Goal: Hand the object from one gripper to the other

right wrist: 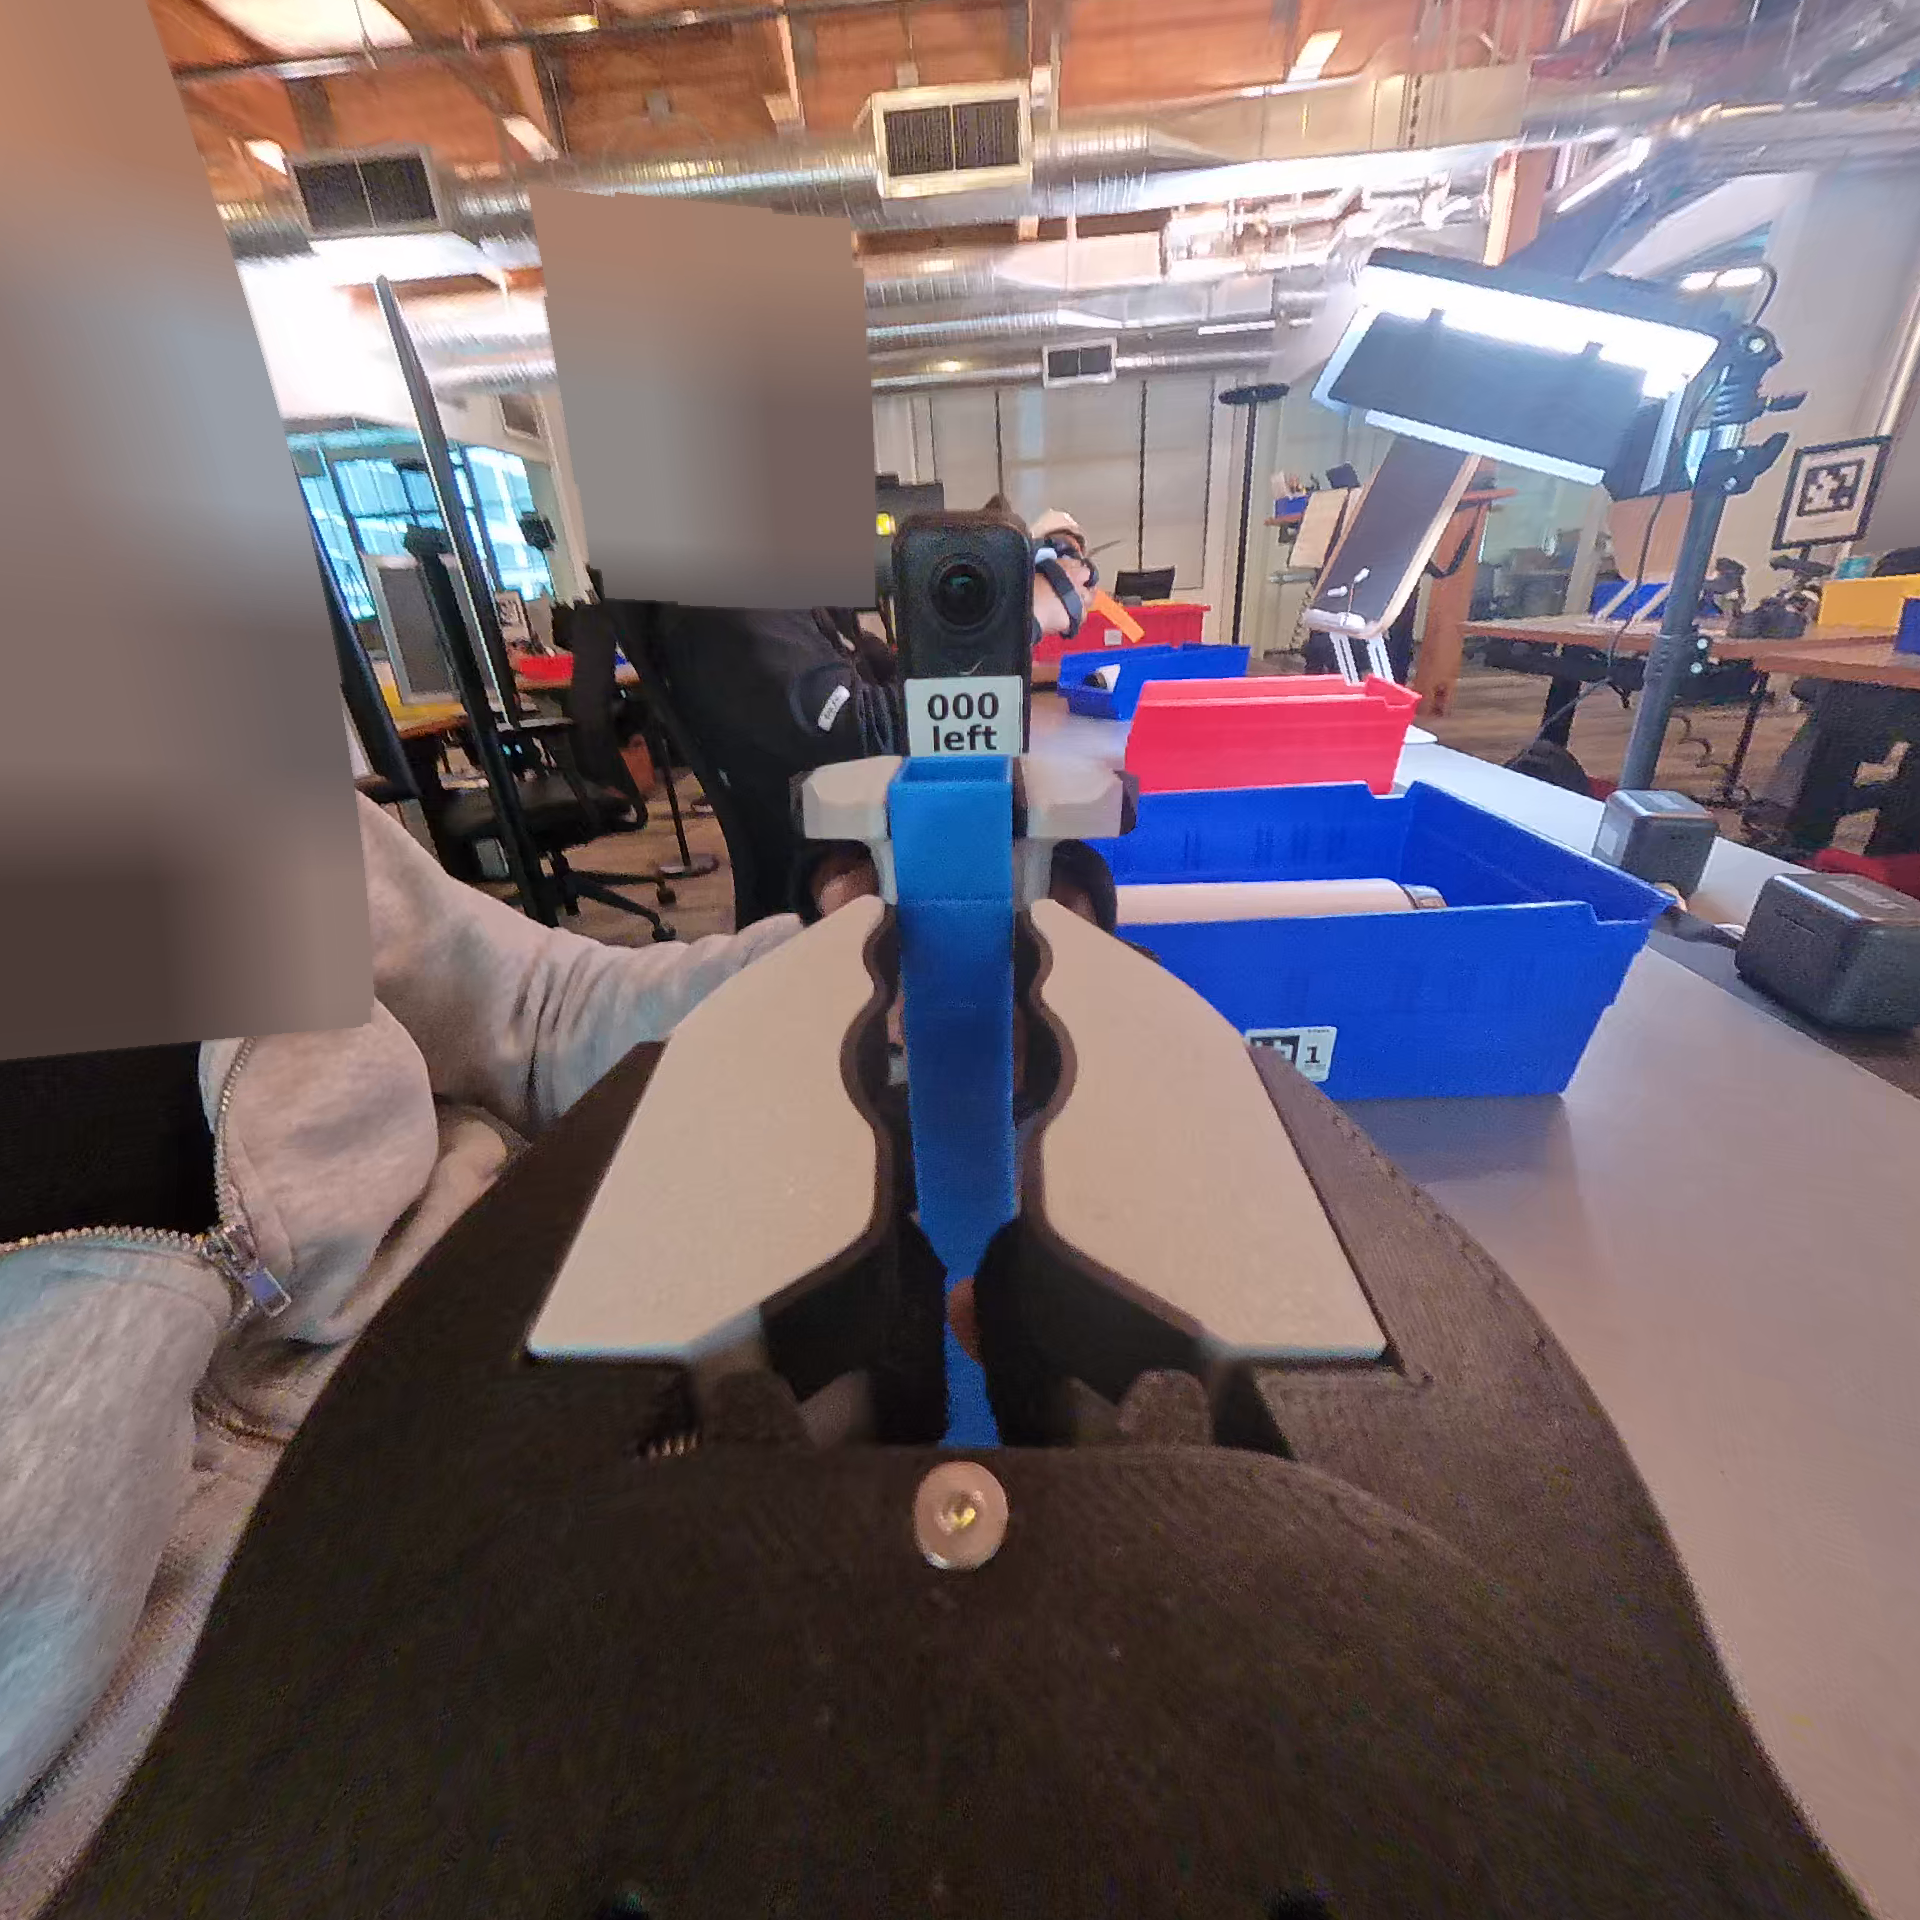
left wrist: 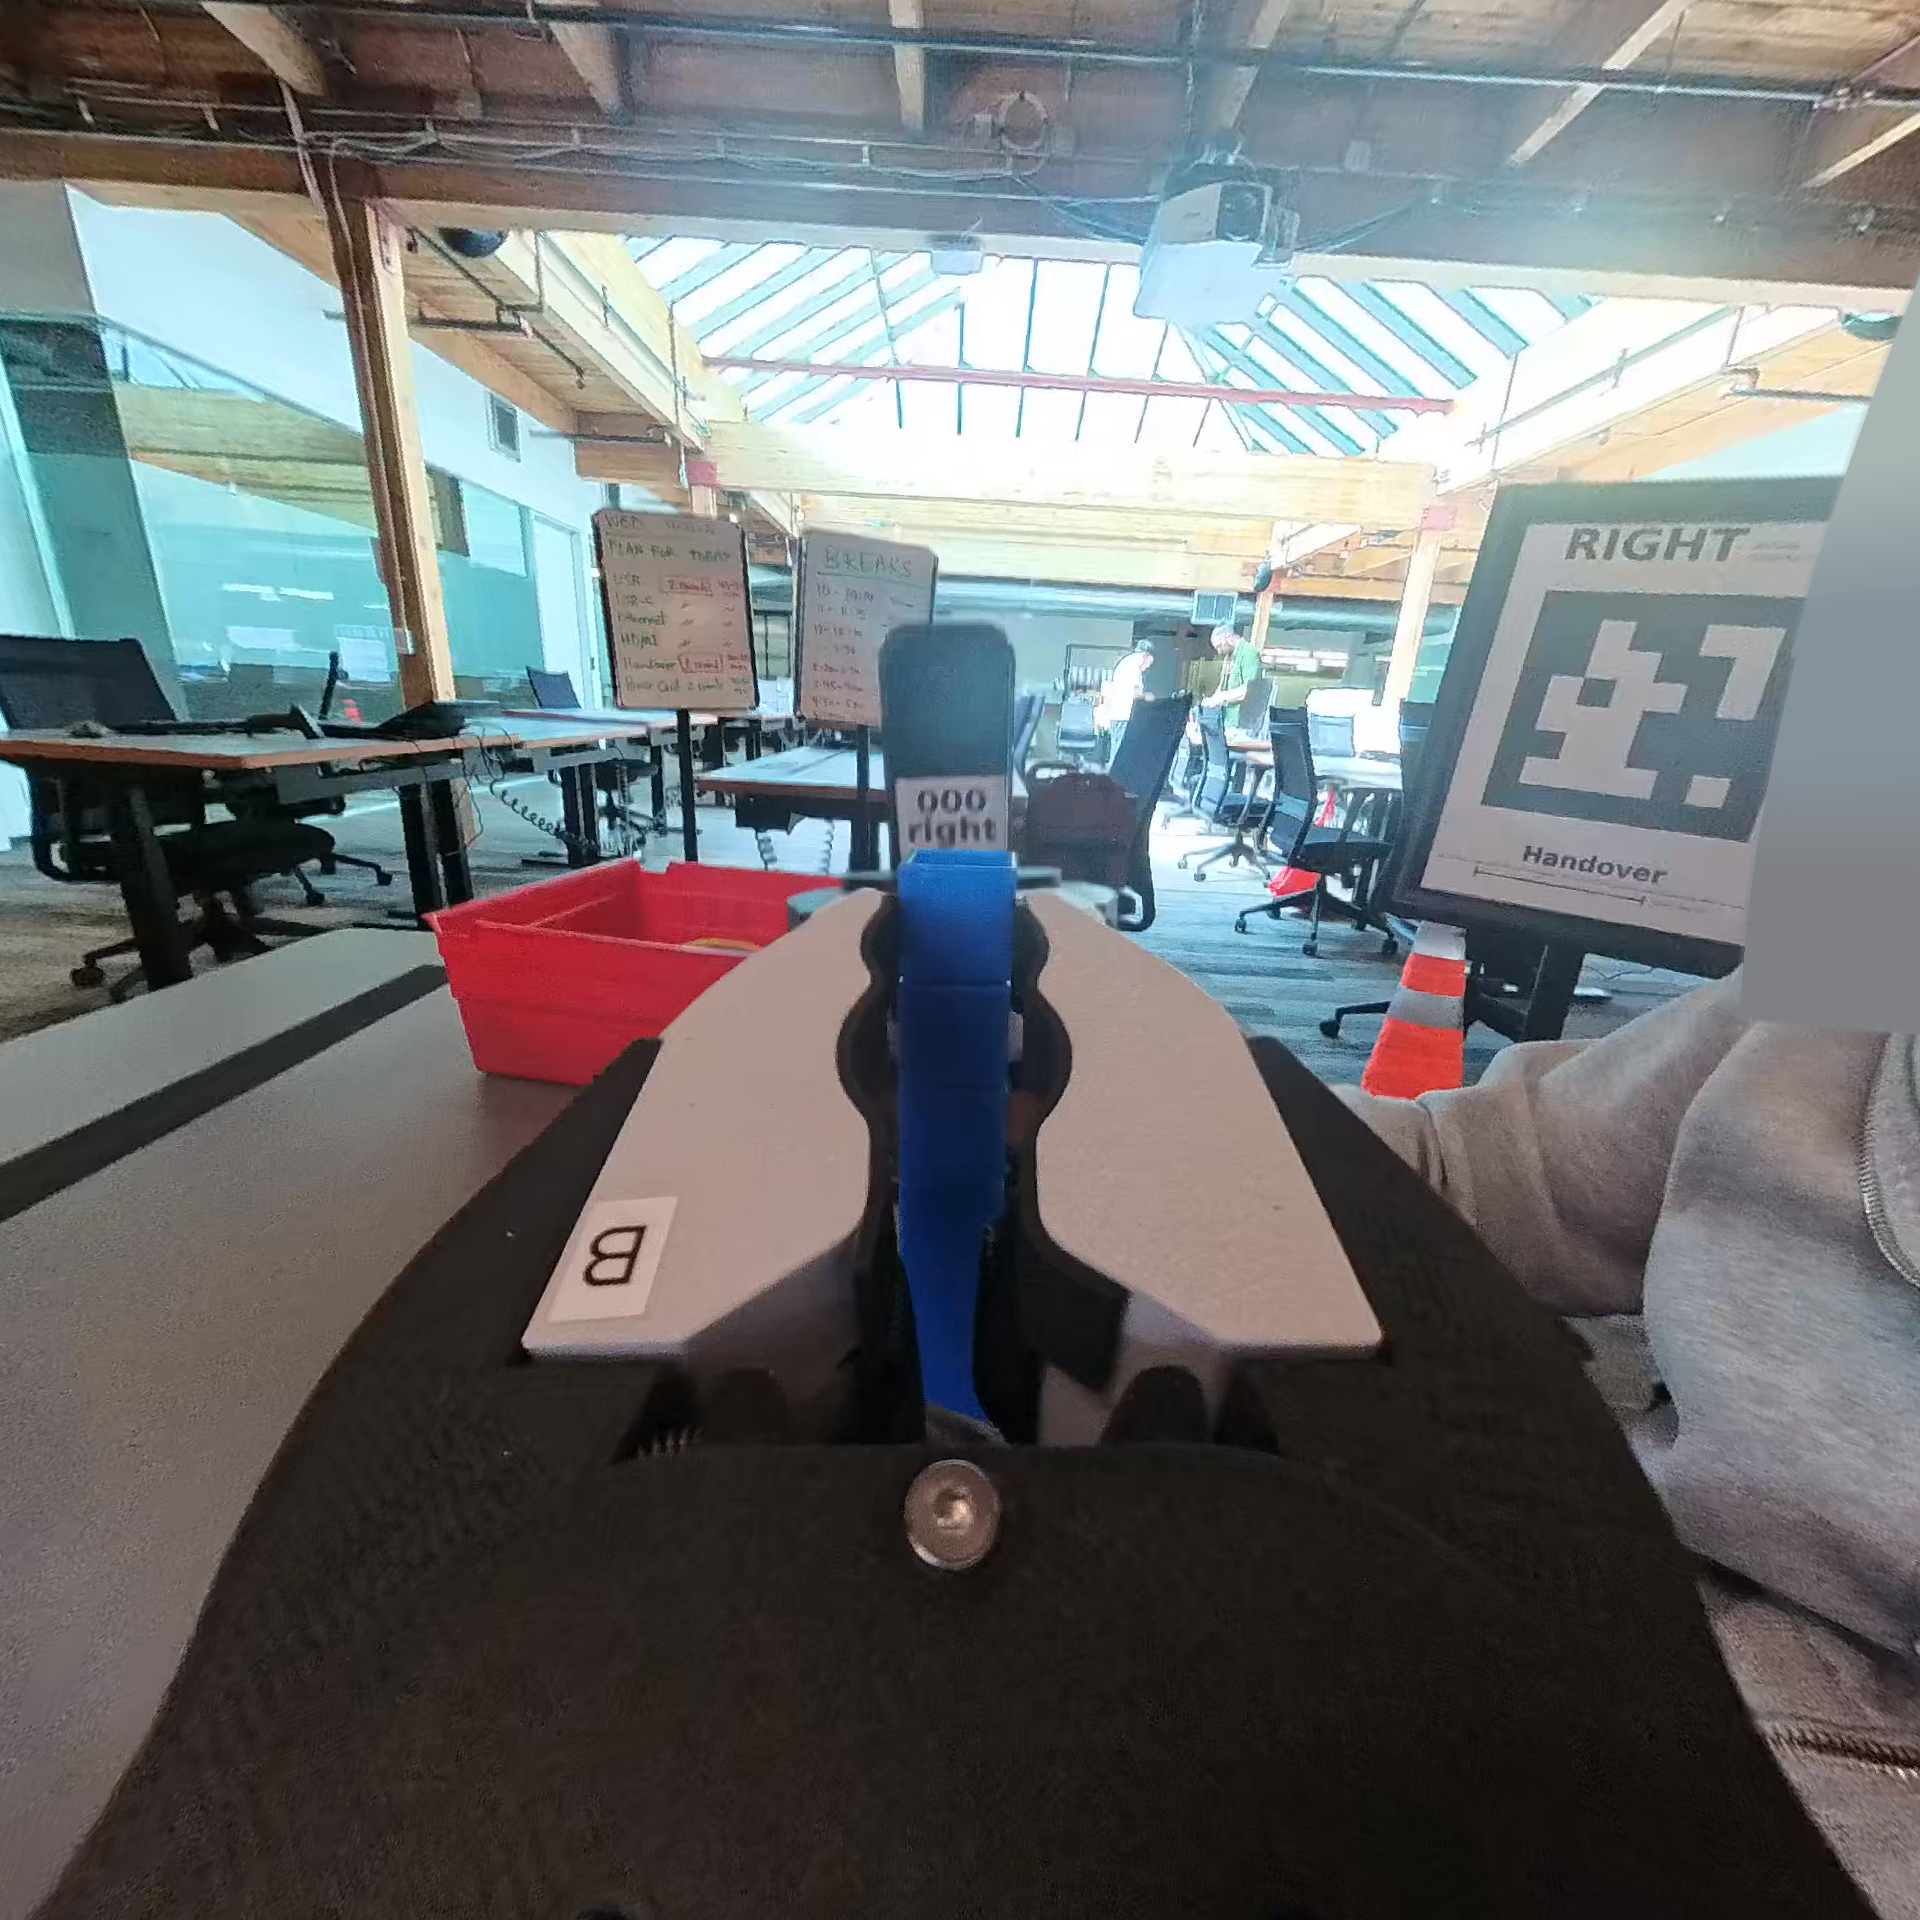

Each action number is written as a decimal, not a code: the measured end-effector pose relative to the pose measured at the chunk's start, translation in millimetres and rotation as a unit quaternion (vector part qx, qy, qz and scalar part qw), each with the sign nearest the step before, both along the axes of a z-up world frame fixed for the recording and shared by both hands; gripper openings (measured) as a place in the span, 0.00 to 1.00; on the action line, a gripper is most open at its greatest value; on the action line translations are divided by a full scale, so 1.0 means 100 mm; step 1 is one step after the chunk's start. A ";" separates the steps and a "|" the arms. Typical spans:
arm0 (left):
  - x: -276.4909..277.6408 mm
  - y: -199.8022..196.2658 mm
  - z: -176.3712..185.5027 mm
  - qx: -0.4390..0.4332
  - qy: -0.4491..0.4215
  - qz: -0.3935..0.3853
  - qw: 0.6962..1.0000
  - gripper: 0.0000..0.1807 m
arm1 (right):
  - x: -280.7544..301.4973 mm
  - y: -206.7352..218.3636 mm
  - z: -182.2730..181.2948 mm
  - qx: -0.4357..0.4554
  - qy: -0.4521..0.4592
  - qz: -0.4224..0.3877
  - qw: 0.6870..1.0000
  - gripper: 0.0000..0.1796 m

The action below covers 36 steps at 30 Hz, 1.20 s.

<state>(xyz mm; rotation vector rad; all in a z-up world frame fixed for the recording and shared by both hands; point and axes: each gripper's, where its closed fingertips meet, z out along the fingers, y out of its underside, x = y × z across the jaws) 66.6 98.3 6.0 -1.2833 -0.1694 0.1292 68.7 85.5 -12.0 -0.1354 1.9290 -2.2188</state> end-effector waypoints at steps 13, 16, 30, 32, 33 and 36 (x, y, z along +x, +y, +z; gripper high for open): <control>-0.10 -0.58 0.47 0.177 -0.005 0.039 0.983 0.11 | 0.02 -0.26 -0.79 0.193 -0.039 0.044 0.979 0.12; -0.11 -0.59 0.46 0.179 -0.019 0.032 0.983 0.14 | -0.03 -0.20 -0.71 0.173 -0.013 0.026 0.984 0.12; -0.10 -0.29 0.15 0.089 -0.023 0.022 0.996 0.12 | -0.03 -0.09 -0.37 0.090 -0.049 0.038 0.994 0.26; -0.11 -0.38 0.21 0.118 -0.028 0.022 0.992 0.12 | -0.02 -0.11 -0.44 0.112 -0.052 0.047 0.991 0.24; -0.11 -0.40 0.23 0.126 -0.030 0.020 0.991 0.12 | 0.00 -0.12 -0.43 0.109 -0.047 0.050 0.992 0.14; -0.10 -0.39 0.23 0.135 -0.037 0.014 0.990 0.12 | -0.02 -0.10 -0.40 0.099 -0.029 0.038 0.994 0.12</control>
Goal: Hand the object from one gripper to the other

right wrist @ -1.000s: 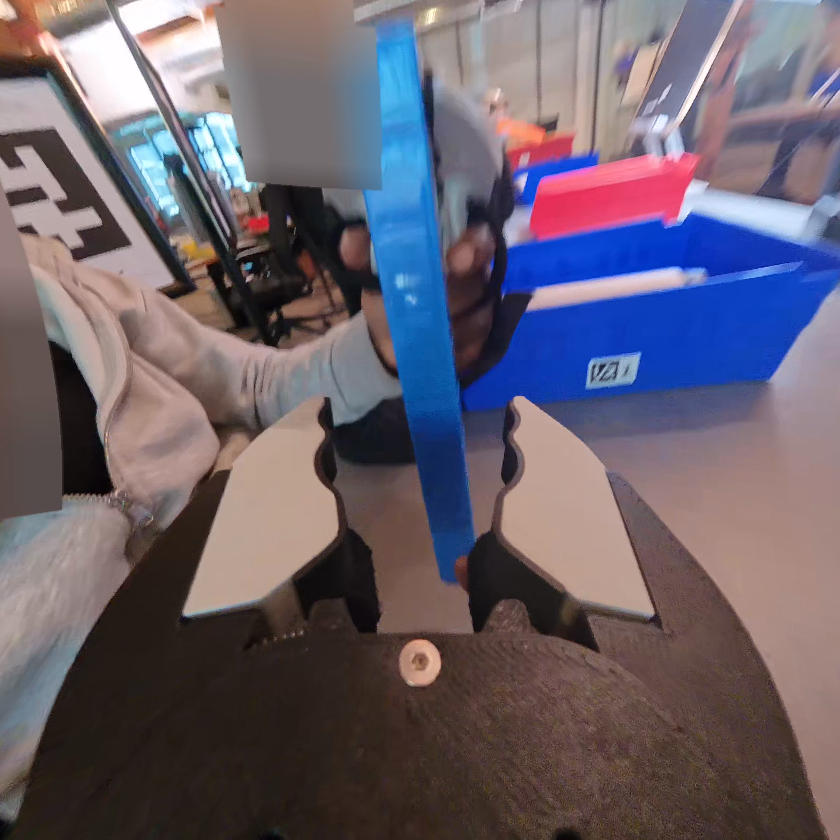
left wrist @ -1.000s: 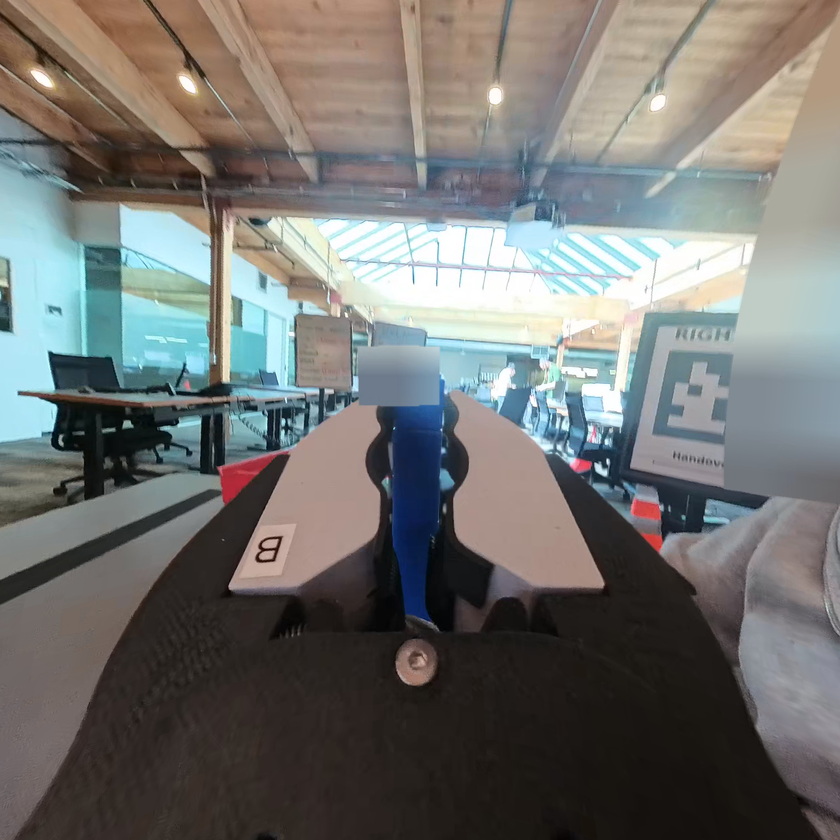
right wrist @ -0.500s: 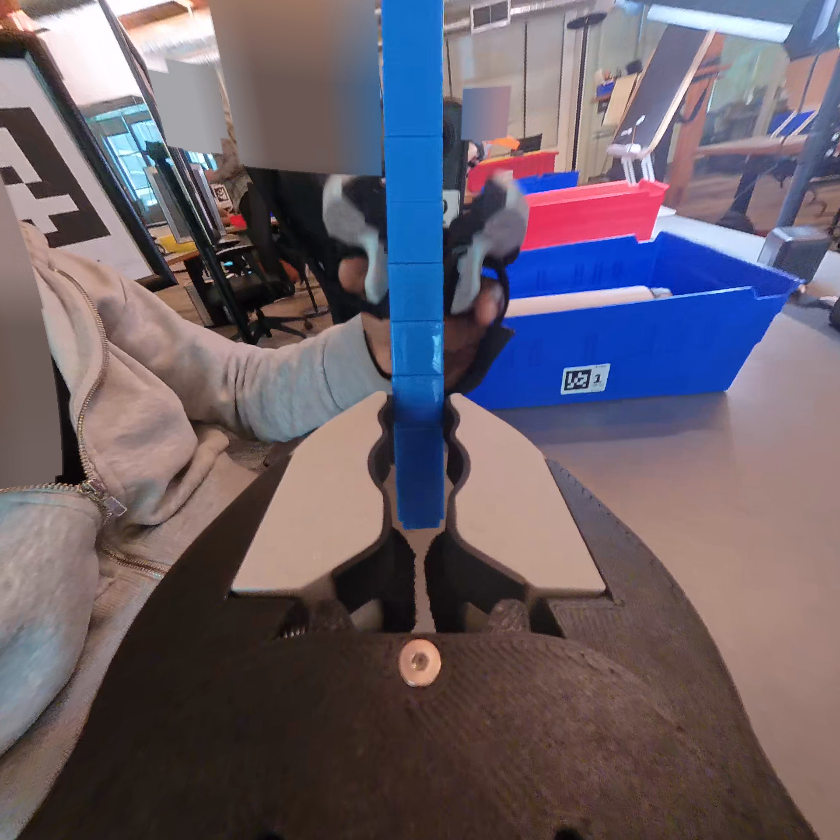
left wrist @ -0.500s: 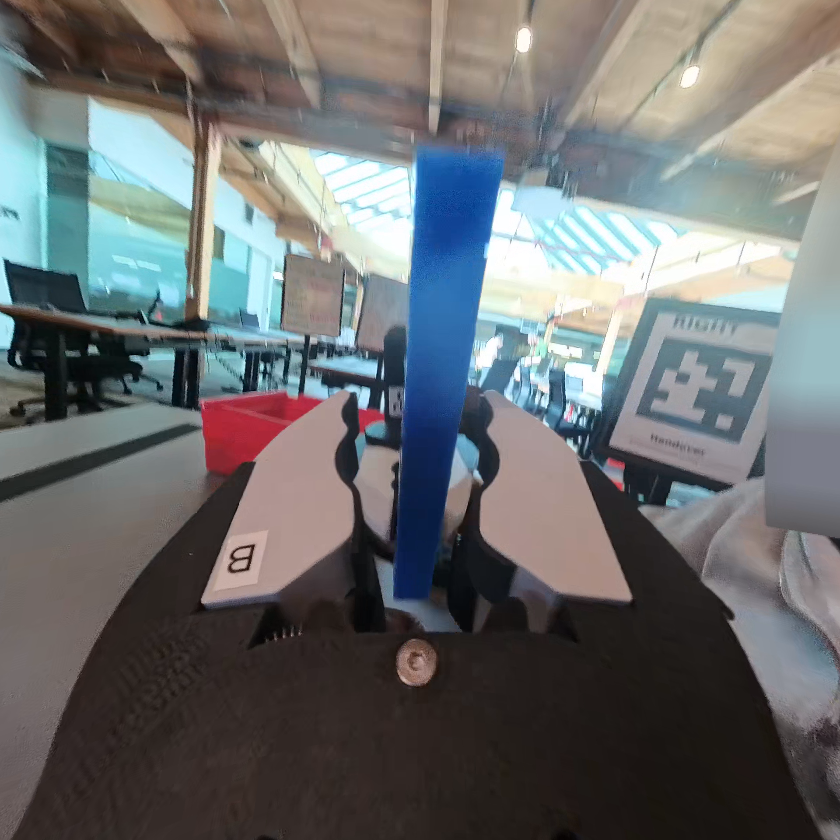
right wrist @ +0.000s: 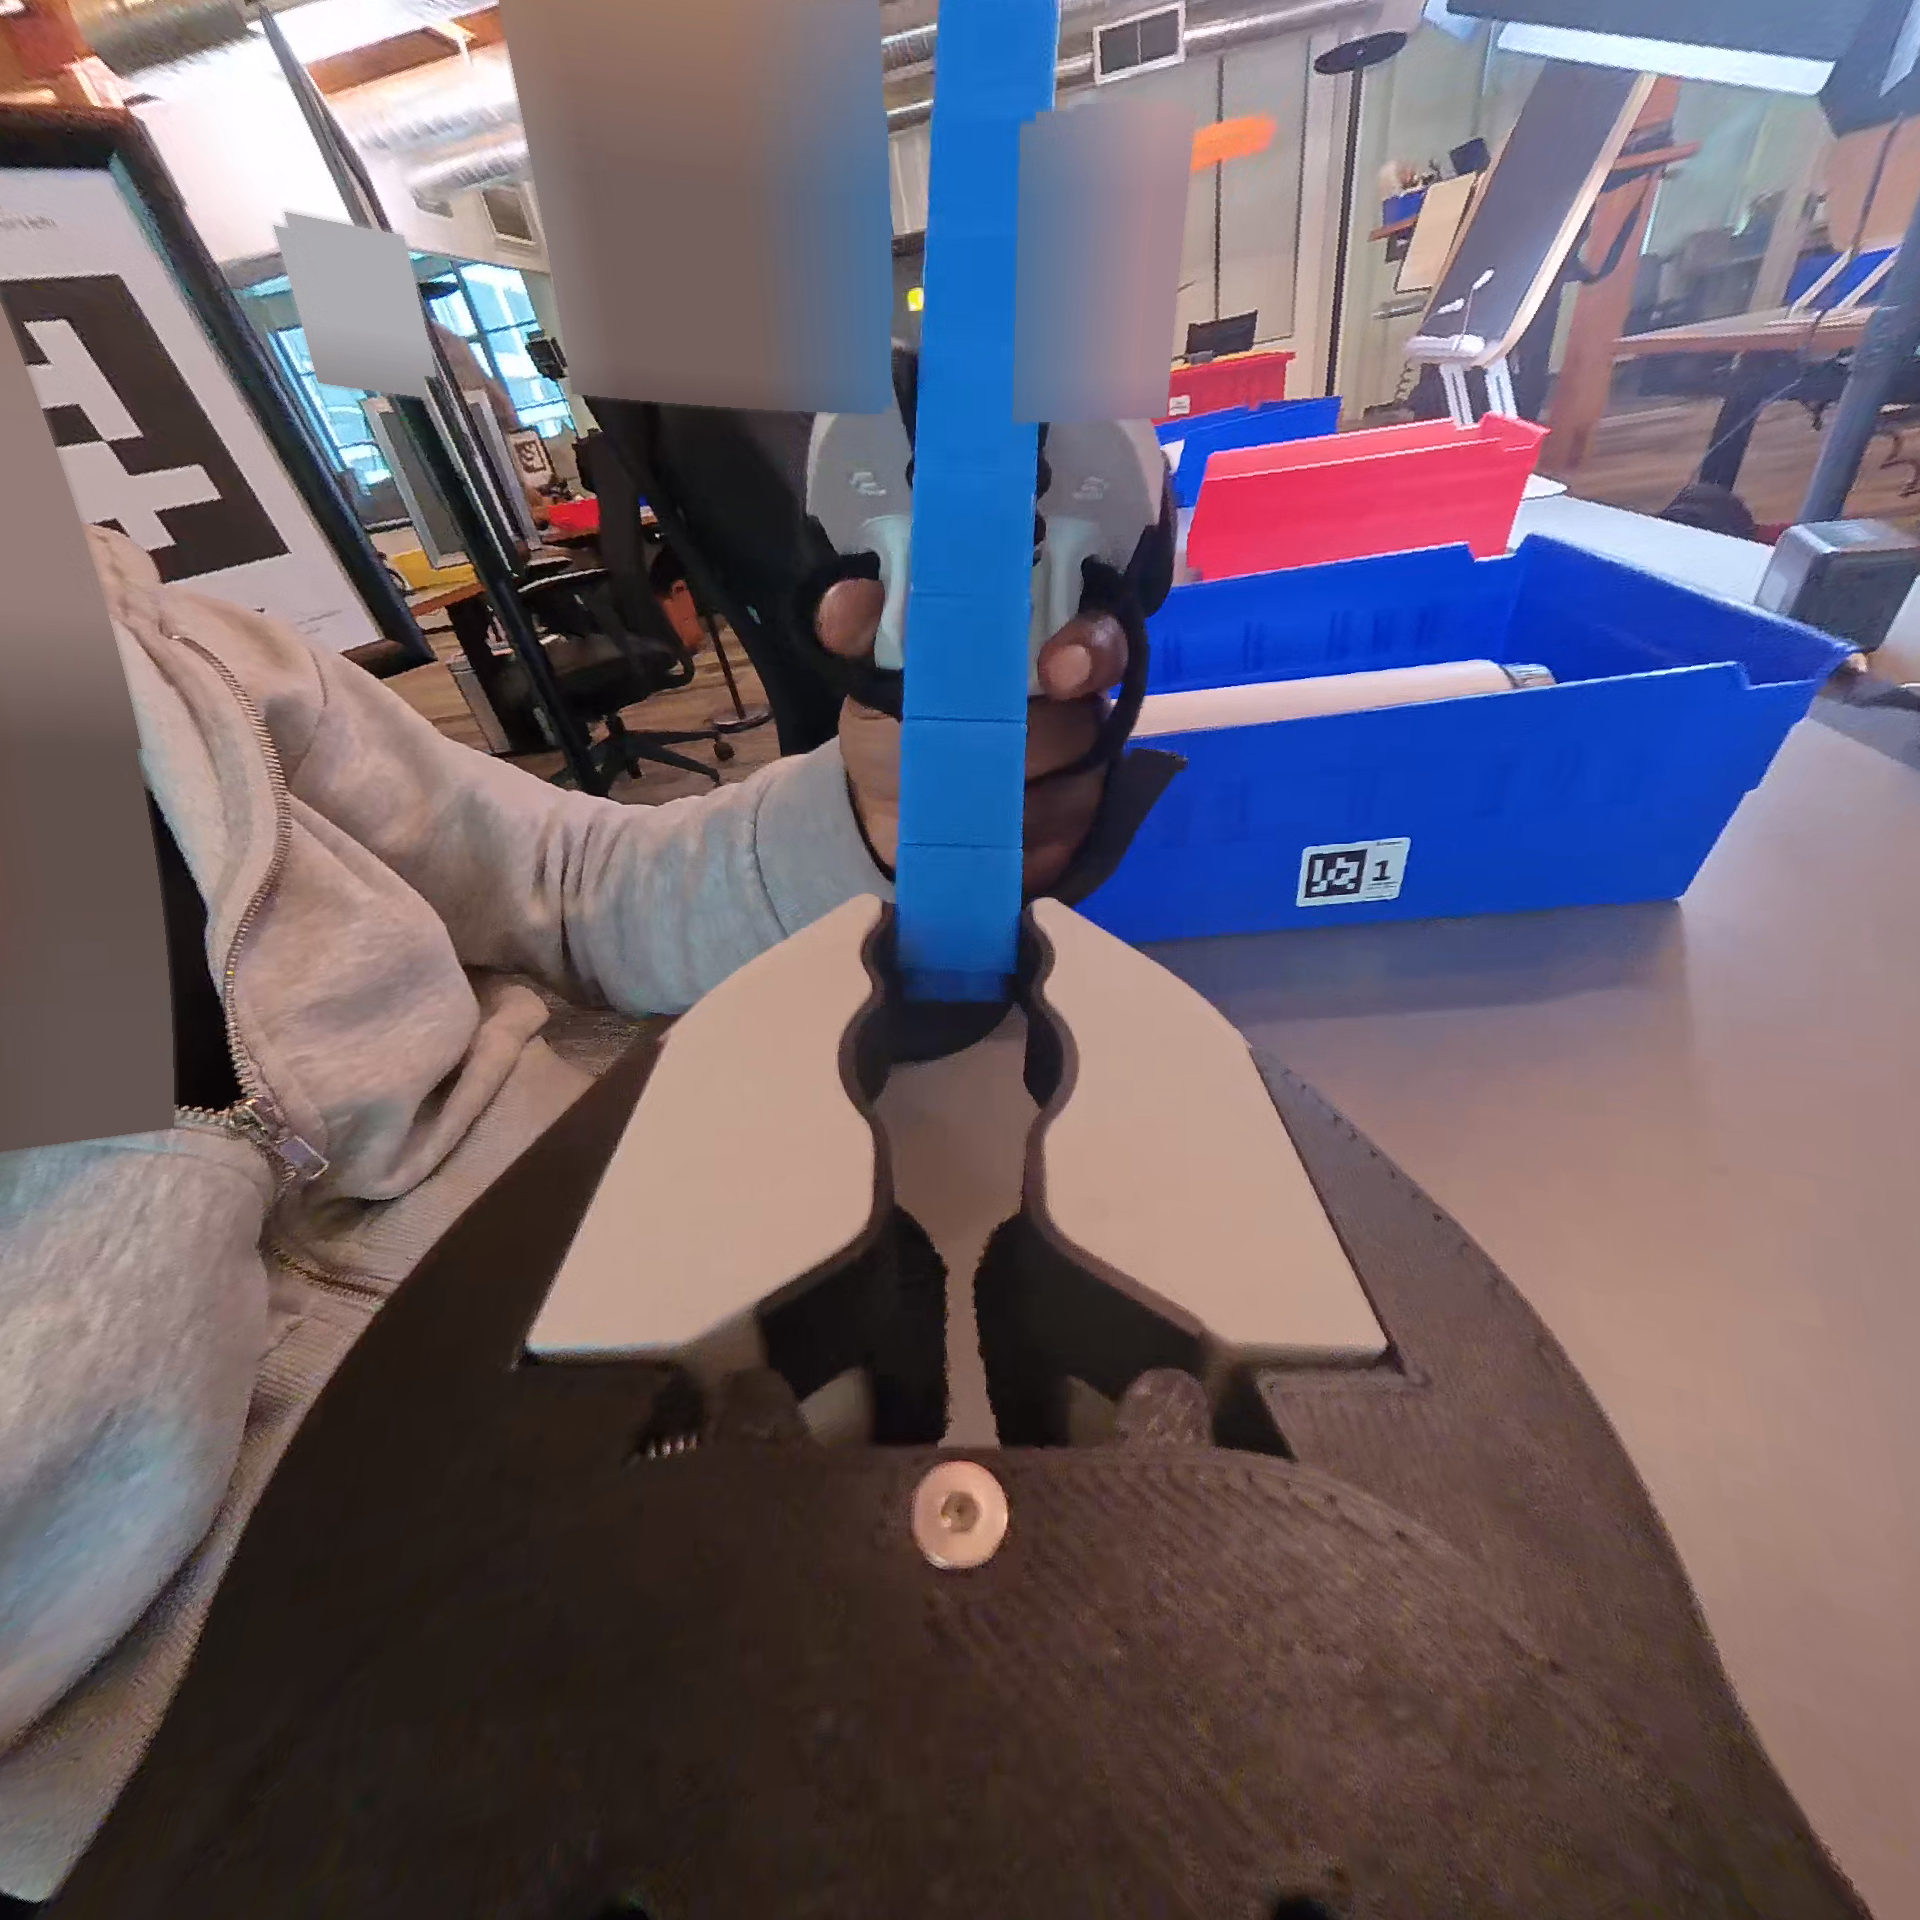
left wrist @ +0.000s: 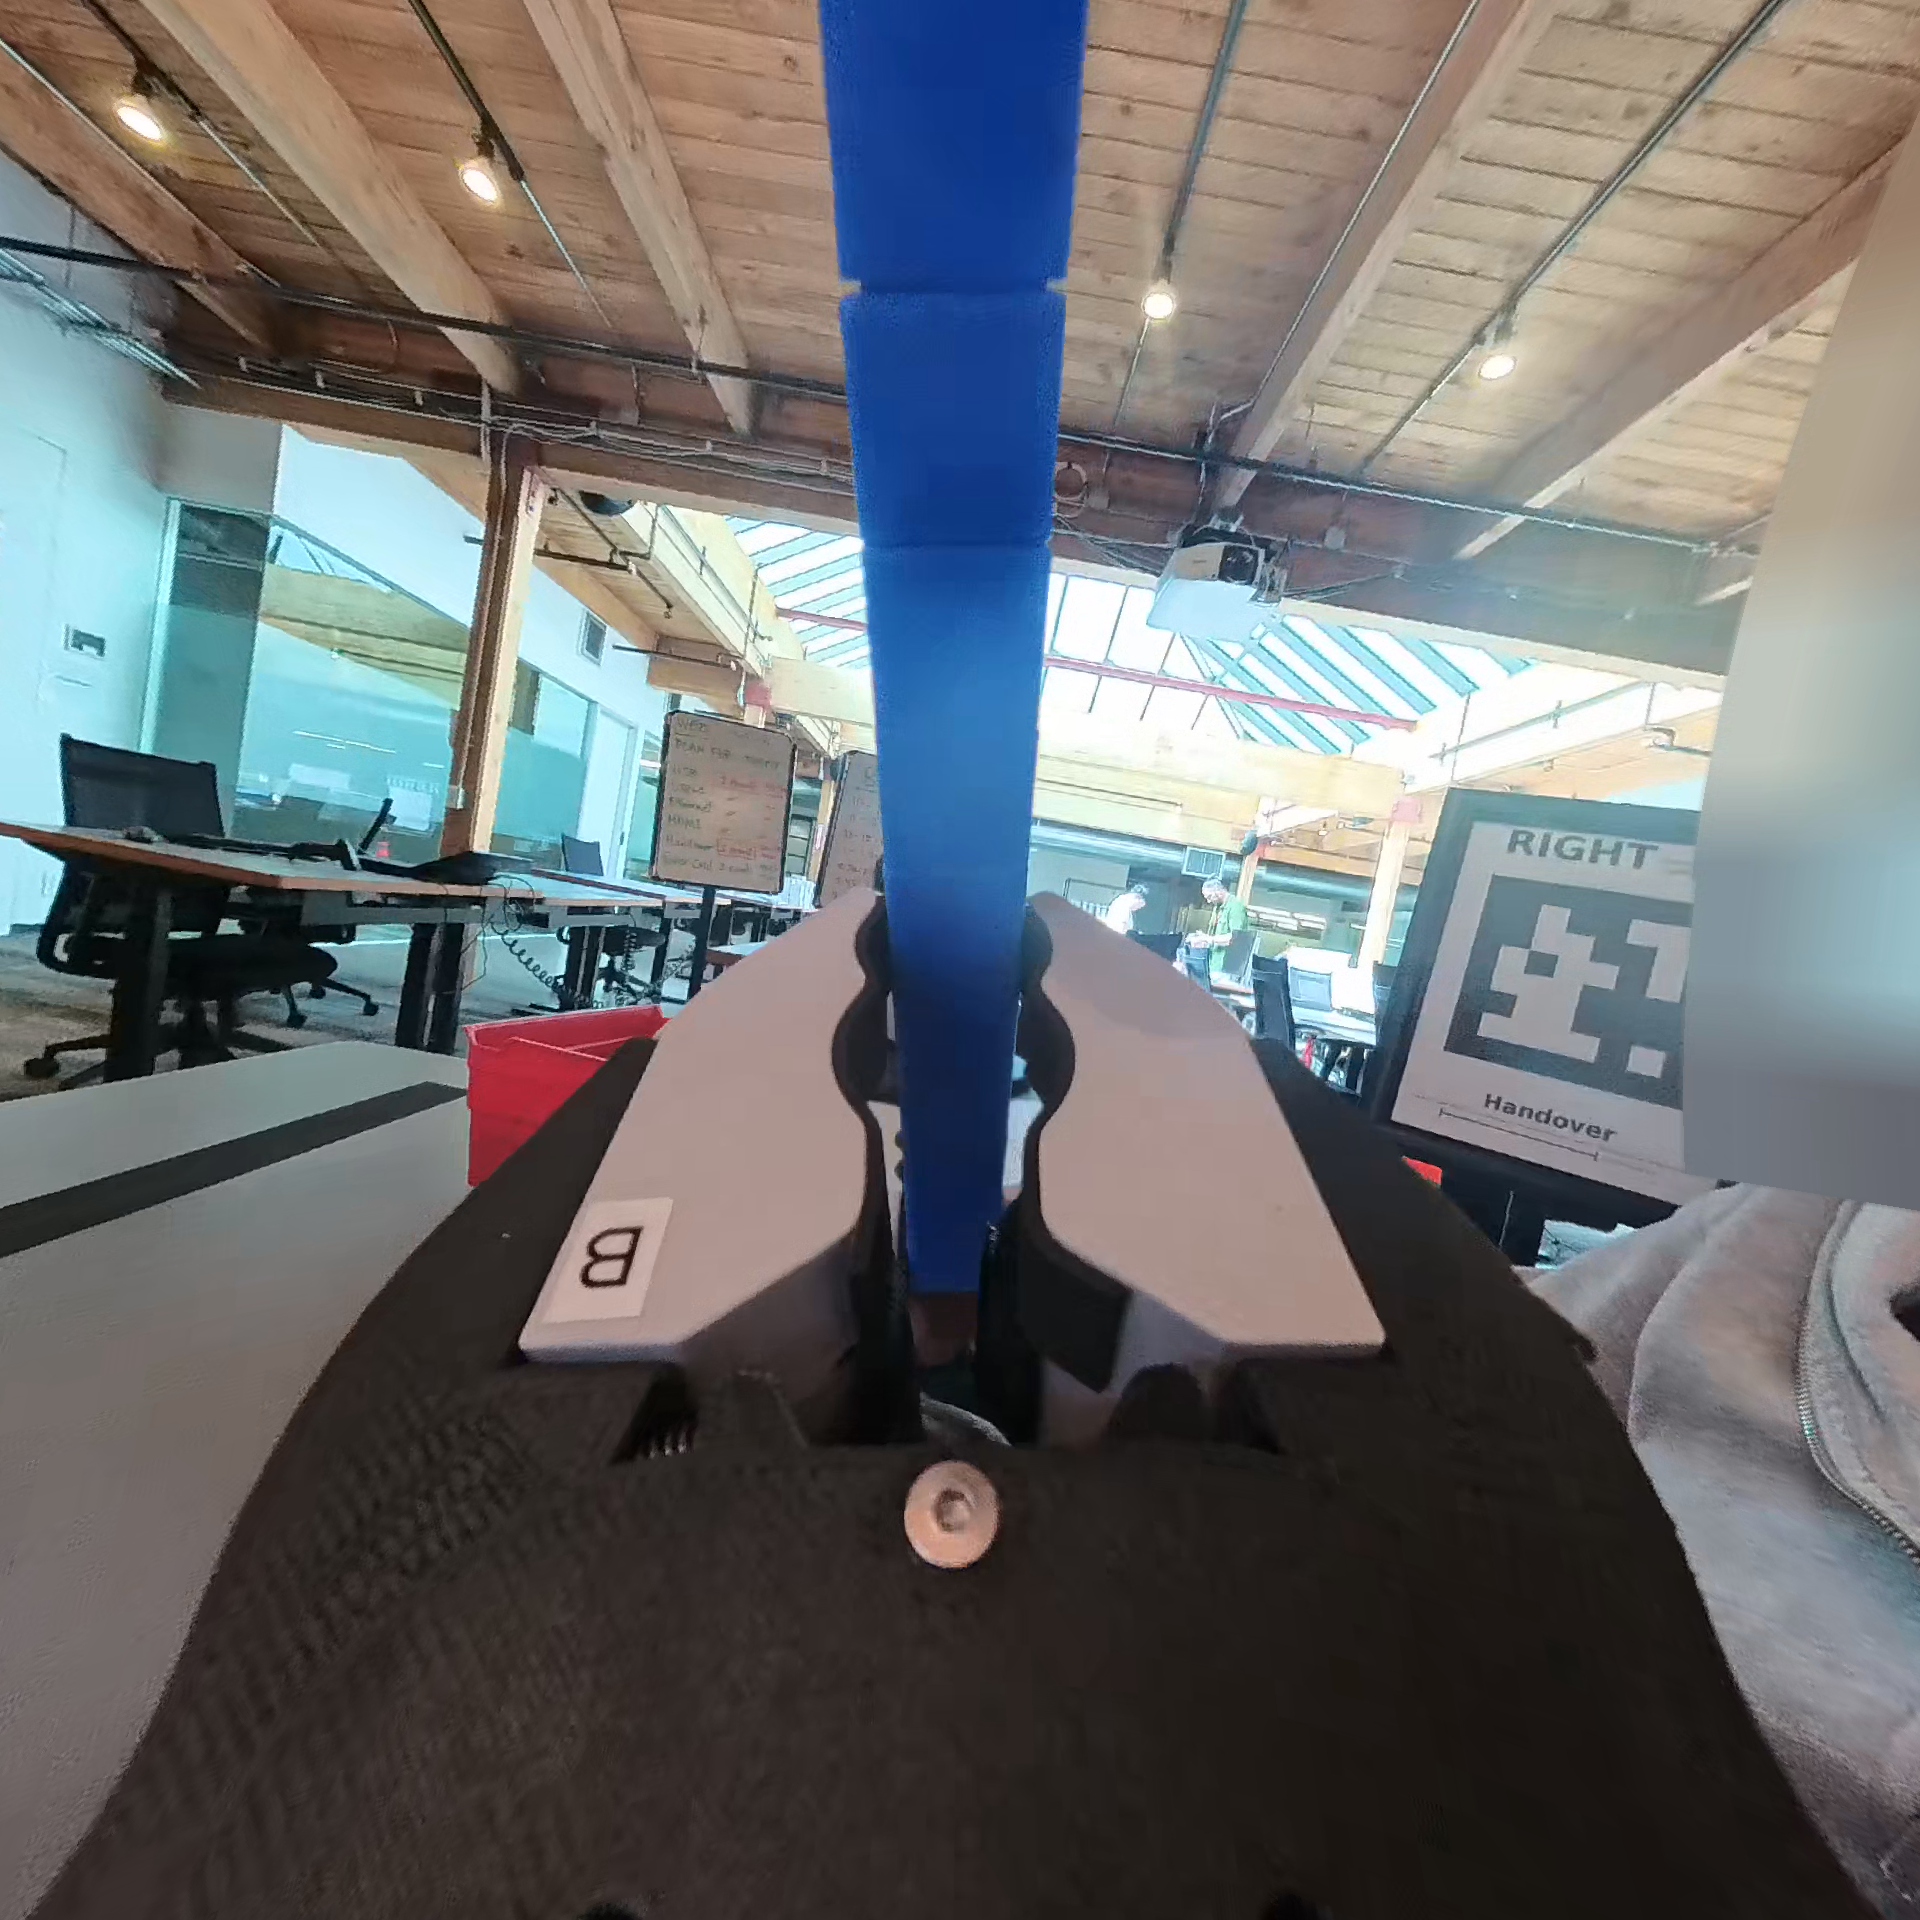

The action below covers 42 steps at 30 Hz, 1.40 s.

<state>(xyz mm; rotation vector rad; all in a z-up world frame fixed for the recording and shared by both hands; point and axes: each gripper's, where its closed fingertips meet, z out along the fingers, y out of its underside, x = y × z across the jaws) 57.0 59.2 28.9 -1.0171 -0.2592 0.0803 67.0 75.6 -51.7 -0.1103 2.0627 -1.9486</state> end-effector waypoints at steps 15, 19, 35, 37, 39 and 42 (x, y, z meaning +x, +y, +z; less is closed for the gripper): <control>-0.02 0.10 -0.01 0.015 0.005 0.027 1.000 0.13 | -0.12 0.07 0.54 -0.215 -0.152 -0.006 0.965 0.34; 0.00 0.19 -0.07 -0.013 0.010 0.026 1.000 0.13 | -0.04 -0.02 0.41 -0.166 -0.074 -0.021 0.983 0.12; -0.02 -0.02 0.06 0.044 -0.004 0.029 0.999 0.12 | -0.17 0.31 0.63 -0.201 -0.072 -0.031 0.976 0.32; -0.06 -0.14 0.15 0.099 -0.008 0.053 0.994 0.12 | -0.22 0.32 0.71 -0.244 -0.108 -0.041 0.963 0.44; -0.04 -0.19 0.19 0.126 0.005 0.072 0.989 0.12 | -0.24 0.27 0.72 -0.275 -0.123 -0.051 0.952 0.43; -0.04 -0.07 0.15 0.112 -0.002 0.070 0.991 0.12 | -0.19 0.13 0.70 -0.294 -0.114 -0.061 0.947 0.38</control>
